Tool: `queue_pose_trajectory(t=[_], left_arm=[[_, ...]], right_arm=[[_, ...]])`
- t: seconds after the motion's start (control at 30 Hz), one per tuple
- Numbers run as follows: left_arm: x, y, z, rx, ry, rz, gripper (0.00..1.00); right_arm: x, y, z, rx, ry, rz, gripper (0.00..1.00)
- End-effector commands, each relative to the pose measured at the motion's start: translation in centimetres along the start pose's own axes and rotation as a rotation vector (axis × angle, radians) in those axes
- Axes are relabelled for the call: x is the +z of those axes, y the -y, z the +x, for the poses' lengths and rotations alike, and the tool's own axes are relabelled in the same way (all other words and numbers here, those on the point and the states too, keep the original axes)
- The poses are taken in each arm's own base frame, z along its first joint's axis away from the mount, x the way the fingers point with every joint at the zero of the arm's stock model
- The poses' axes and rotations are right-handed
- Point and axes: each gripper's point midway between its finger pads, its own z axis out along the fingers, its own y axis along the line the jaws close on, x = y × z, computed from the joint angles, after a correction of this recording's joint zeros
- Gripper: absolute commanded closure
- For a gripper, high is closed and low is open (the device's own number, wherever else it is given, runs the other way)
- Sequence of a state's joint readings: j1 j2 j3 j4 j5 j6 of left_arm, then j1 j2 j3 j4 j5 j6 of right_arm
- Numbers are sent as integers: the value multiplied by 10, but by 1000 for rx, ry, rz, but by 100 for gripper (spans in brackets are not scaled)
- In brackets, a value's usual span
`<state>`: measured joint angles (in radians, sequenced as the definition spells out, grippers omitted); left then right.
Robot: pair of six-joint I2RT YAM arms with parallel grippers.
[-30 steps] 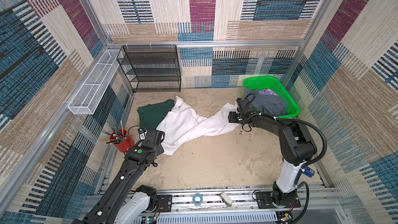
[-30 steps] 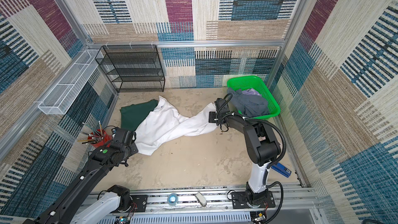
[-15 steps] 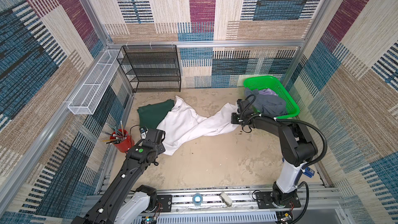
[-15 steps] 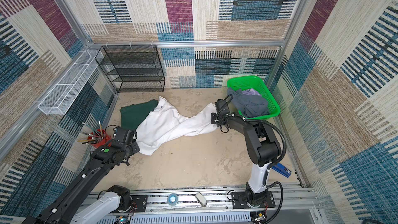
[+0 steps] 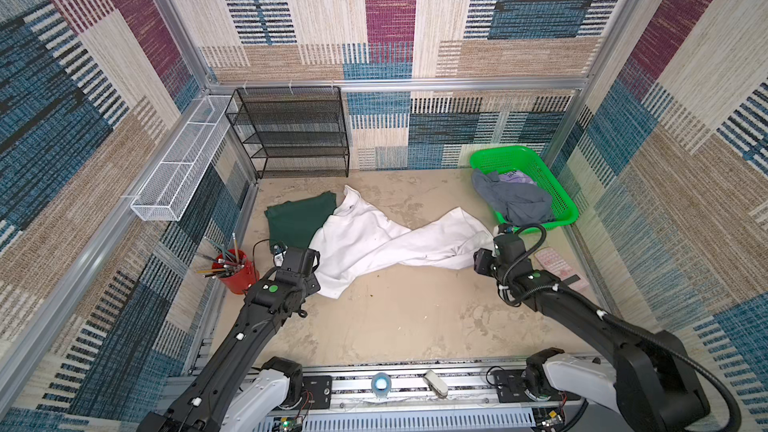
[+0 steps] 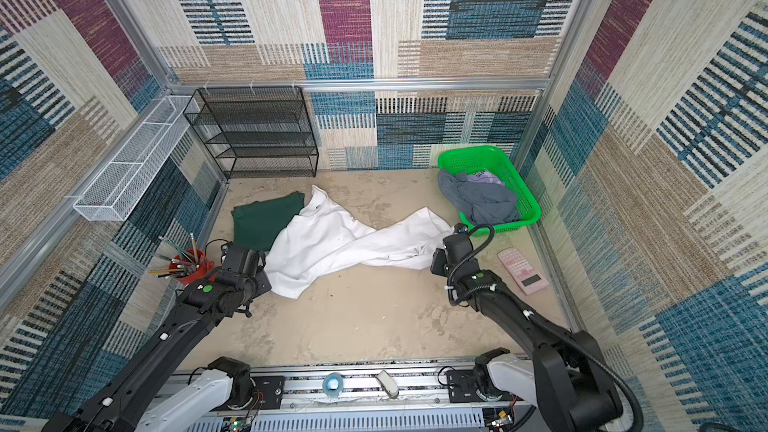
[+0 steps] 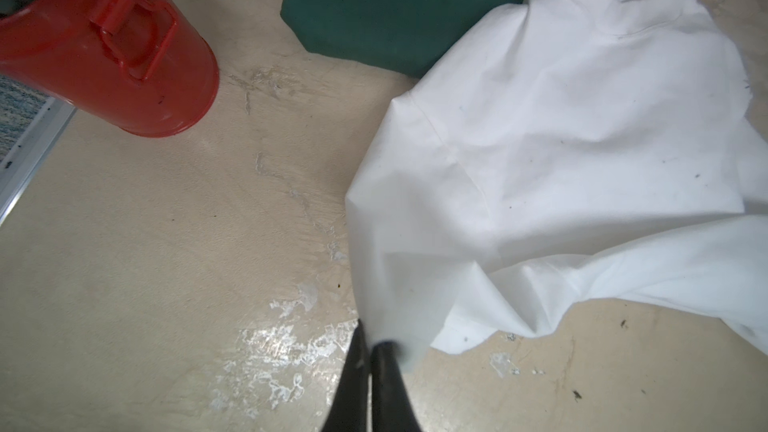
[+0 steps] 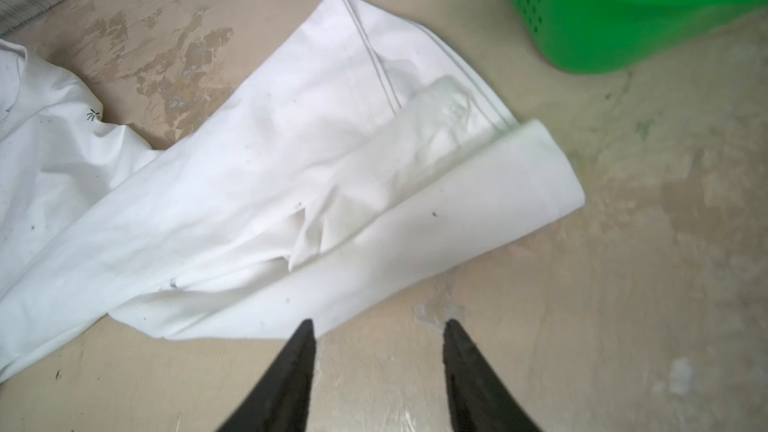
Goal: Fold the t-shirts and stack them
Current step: 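Hold the shirt corner with left gripper while right gripper grasps the sleeve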
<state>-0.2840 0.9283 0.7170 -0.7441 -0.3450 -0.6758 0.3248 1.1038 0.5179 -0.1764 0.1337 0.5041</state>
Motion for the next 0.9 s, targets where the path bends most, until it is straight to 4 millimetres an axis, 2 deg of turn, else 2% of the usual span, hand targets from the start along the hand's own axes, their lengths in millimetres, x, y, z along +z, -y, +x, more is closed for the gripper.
queue_pose_trajectory(t=[0.0, 0.07, 0.13, 0.3, 0.43, 0.6, 0.7, 0.87], left_arm=[[0, 4, -6, 17, 16, 8, 100], [2, 7, -4, 13, 6, 18, 100], [4, 10, -4, 7, 1, 30, 100], [4, 13, -2, -4, -6, 47, 100], [0, 13, -2, -5, -2, 60, 100], [-1, 12, -1, -11, 1, 67, 100], [0, 14, 1, -15, -9, 75, 100], [2, 15, 2, -17, -12, 79, 100]], right_arm=[[-12, 3, -8, 115, 67, -12, 41], [-15, -4, -18, 104, 87, -29, 40], [-8, -14, -26, 70, 68, -44, 40], [29, -44, -44, 6, 9, -97, 50], [54, -54, -65, -19, 4, -125, 47], [99, -43, -78, -78, -55, -22, 46], [120, -40, -75, -100, -93, -13, 46], [140, -31, -69, -111, -116, 30, 51]])
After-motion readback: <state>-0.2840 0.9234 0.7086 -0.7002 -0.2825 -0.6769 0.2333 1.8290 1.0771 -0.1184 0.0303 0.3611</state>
